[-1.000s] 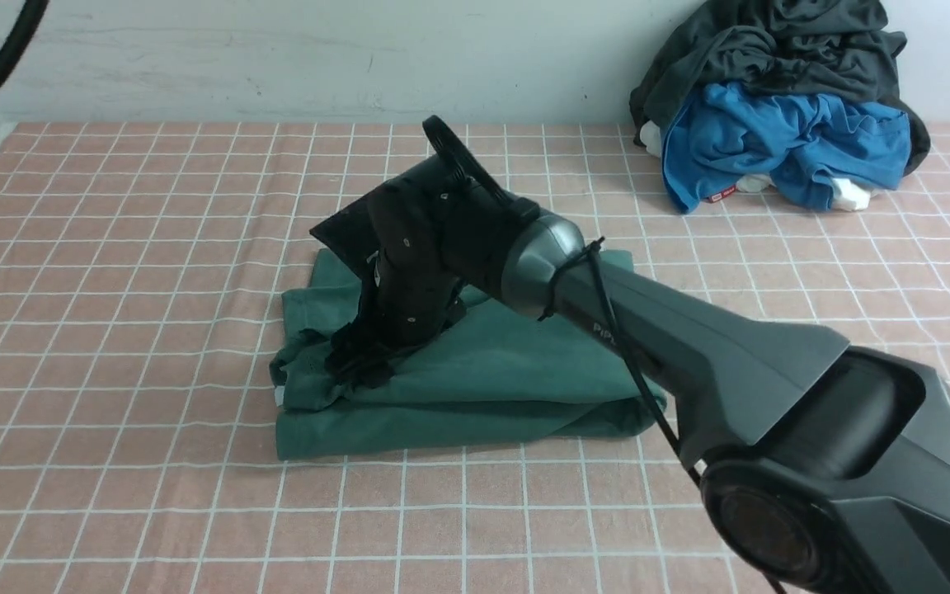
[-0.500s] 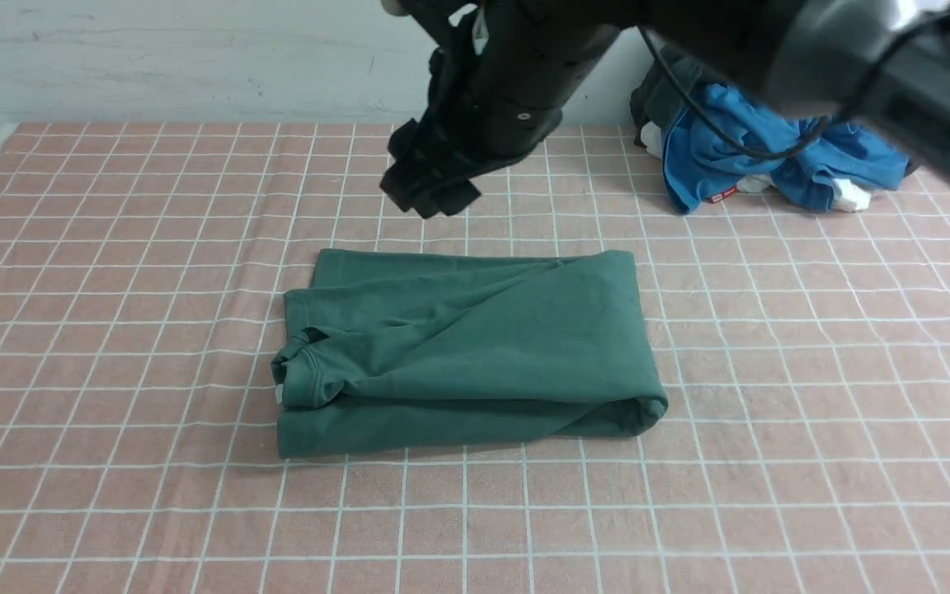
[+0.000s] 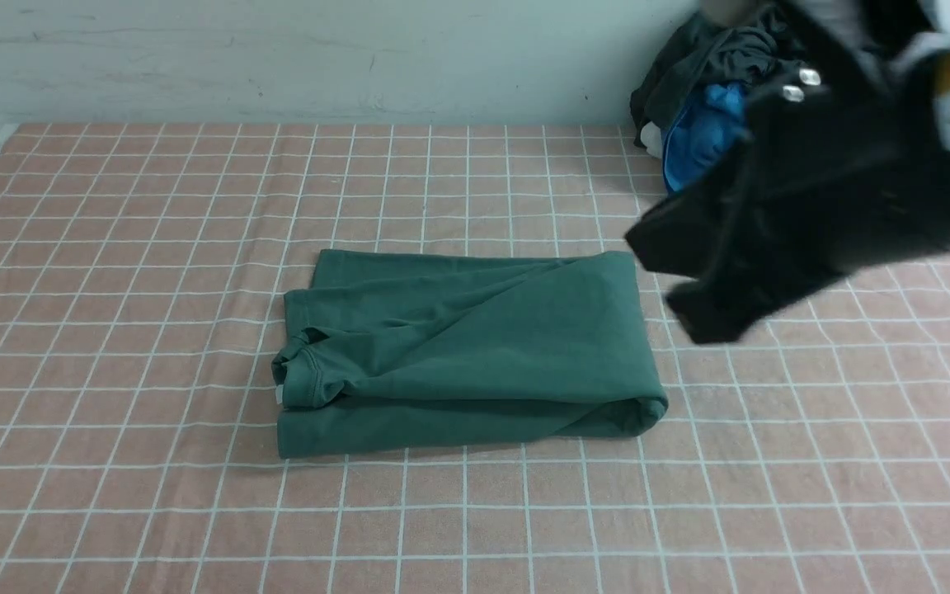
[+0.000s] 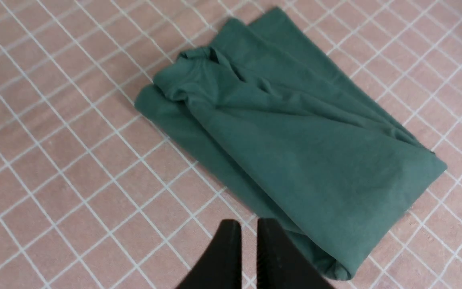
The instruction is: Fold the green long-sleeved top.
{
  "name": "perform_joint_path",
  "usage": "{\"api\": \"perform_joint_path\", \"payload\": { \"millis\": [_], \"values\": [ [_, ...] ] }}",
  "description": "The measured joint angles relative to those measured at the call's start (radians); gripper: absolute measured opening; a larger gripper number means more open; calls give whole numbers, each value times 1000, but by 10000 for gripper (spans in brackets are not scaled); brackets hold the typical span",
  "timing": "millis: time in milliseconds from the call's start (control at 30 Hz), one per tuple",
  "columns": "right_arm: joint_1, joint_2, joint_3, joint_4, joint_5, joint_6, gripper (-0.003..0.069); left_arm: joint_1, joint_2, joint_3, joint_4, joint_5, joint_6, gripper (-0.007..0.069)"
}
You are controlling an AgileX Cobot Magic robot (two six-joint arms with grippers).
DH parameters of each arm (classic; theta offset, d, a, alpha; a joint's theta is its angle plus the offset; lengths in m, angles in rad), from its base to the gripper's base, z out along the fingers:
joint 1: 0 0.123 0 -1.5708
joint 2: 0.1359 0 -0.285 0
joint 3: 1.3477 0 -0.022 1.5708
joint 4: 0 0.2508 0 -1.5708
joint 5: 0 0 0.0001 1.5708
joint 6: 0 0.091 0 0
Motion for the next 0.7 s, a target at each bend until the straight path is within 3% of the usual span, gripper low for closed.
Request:
{"api": "perform_joint_path", "payload": {
  "millis": [100, 300, 700],
  "values": [
    [0, -197, 146, 18, -87, 1, -6, 0, 0, 0, 0, -6, 0, -3],
    [0, -434, 327, 22, -175, 32, -13, 0, 0, 0, 1, -7, 0, -3],
    [0, -486, 388, 26, -191, 41, -13, 0, 0, 0, 1, -7, 0, -3]
  ]
}}
